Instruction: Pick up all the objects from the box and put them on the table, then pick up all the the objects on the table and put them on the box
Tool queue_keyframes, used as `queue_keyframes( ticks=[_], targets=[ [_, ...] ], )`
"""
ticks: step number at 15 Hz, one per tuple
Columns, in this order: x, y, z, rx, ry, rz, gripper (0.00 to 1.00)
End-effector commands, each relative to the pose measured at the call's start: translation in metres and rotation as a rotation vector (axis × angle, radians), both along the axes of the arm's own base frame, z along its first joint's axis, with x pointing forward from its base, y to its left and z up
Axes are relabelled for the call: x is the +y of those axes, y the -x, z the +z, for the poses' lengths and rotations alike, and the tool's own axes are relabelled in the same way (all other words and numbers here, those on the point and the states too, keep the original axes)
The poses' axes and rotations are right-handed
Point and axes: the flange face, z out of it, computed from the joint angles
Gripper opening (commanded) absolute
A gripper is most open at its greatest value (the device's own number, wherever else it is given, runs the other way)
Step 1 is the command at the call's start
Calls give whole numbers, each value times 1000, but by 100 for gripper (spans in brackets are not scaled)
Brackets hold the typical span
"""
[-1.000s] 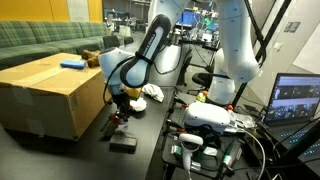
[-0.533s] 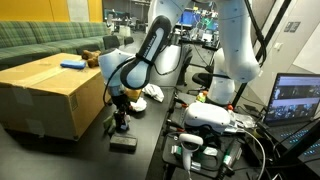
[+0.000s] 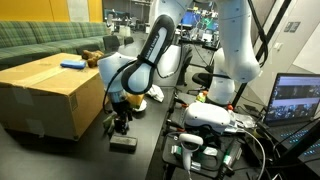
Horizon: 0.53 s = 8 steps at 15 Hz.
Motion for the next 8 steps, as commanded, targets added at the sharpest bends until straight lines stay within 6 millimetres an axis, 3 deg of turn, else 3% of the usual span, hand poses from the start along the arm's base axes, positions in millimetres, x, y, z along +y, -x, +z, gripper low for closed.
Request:
queue_keyframes(
  ticks=[1, 8],
  targets=[
    [3, 15, -6, 18, -34, -12, 100],
    [15, 38, -33, 23, -119, 5, 100]
  ],
)
